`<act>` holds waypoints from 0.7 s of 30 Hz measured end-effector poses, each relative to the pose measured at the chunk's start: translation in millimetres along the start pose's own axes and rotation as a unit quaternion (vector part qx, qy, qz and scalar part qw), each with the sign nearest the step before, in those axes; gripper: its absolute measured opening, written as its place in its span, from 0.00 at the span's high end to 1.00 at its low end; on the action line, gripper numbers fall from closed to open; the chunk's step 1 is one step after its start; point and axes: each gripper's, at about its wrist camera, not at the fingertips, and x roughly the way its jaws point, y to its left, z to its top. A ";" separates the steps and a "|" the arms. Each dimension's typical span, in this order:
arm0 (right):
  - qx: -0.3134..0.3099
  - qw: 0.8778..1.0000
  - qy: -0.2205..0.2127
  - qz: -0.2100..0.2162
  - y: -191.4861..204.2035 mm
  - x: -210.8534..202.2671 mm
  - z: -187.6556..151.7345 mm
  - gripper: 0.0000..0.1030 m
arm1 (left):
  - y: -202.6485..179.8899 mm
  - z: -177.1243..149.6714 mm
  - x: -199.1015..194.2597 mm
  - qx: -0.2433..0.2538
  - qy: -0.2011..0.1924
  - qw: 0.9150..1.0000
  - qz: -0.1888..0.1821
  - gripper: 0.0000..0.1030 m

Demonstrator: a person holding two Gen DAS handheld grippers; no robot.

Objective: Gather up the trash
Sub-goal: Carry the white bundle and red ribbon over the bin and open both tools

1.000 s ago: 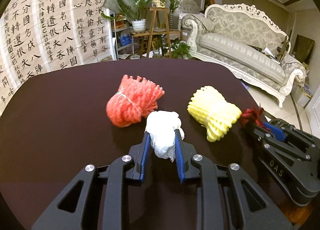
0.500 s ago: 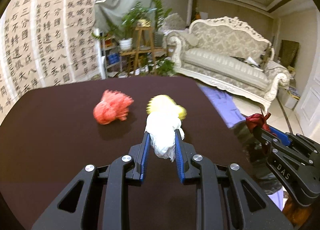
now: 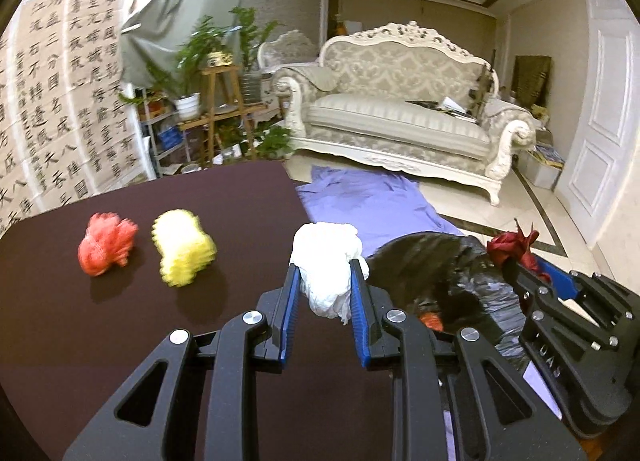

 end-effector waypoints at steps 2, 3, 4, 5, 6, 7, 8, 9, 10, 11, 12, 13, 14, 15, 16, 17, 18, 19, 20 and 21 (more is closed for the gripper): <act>0.011 1.000 0.004 -0.006 -12.2 5.2 -1.6 0.79 | -14.3 3.7 7.6 0.015 -0.002 1.000 -0.003 0.76; 0.014 1.000 0.005 -0.007 -15.5 7.4 -2.5 0.79 | -19.2 2.8 9.3 0.019 -0.001 1.000 -0.004 0.76; 0.017 1.000 0.007 -0.009 -19.1 9.8 -2.9 0.79 | -25.5 4.3 14.6 0.024 0.002 1.000 -0.006 0.76; 0.020 1.000 0.010 -0.012 -24.5 12.9 -3.9 0.79 | -30.6 4.2 17.5 0.027 0.004 1.000 -0.007 0.76; 0.023 1.000 0.013 -0.014 -28.5 15.5 -5.0 0.79 | -34.5 4.9 21.0 0.029 0.007 1.000 -0.009 0.76; 0.026 0.999 0.016 -0.015 -31.6 18.2 -5.7 0.79 | -39.5 5.9 25.9 0.033 0.011 0.999 -0.010 0.76; 0.030 0.999 0.019 -0.015 -35.7 21.3 -6.4 0.79 | -42.8 5.5 28.0 0.035 0.013 0.999 -0.011 0.75; 0.033 0.999 0.021 -0.016 -38.6 23.8 -6.5 0.79 | -47.2 5.2 31.2 0.039 0.017 0.999 -0.012 0.75; 0.035 0.999 0.022 -0.017 -39.6 25.1 -6.7 0.79 | -50.3 5.2 34.4 0.041 0.020 0.999 -0.012 0.75; 0.037 0.999 0.023 -0.017 -42.7 27.5 -7.1 0.79 | -53.9 5.5 38.9 0.044 0.025 0.999 -0.014 0.75; 0.038 0.999 0.024 -0.017 -44.4 29.2 -7.5 0.79 | -56.1 5.0 41.3 0.046 0.027 0.998 -0.015 0.75; 0.038 0.999 0.025 -0.017 -44.8 29.7 -8.1 0.79 | -59.1 4.9 42.9 0.047 0.029 0.998 -0.015 0.75; 0.039 0.999 0.026 -0.016 -45.9 31.2 -8.0 0.79 | -61.6 5.6 45.7 0.049 0.032 0.998 -0.015 0.75; 0.040 0.999 0.026 -0.016 -46.4 32.1 -7.9 0.79 | -64.3 6.0 47.9 0.051 0.033 0.998 -0.015 0.75; 0.040 0.999 0.027 -0.017 -47.3 33.8 -7.7 0.79 | -66.3 5.6 49.4 0.052 0.035 0.998 -0.014 0.75; 0.040 0.999 0.027 -0.017 -46.9 35.2 -5.9 0.79 | -68.6 5.9 51.3 0.053 0.037 0.998 -0.014 0.74; 0.041 0.999 0.027 -0.017 -46.9 35.9 -5.8 0.78 | -69.7 6.1 53.5 0.053 0.039 0.998 -0.013 0.74; 0.041 0.999 0.026 -0.018 -46.7 34.7 -5.9 0.78 | -70.4 6.1 55.3 0.052 0.041 0.998 -0.012 0.73; 0.041 0.999 0.027 -0.020 -47.0 35.8 -5.8 0.77 | -70.4 5.8 56.8 0.051 0.044 0.998 -0.012 0.69; 0.042 0.999 0.028 -0.022 -48.5 37.8 -5.7 0.74 | -71.0 4.7 57.8 0.049 0.048 0.998 -0.013 0.67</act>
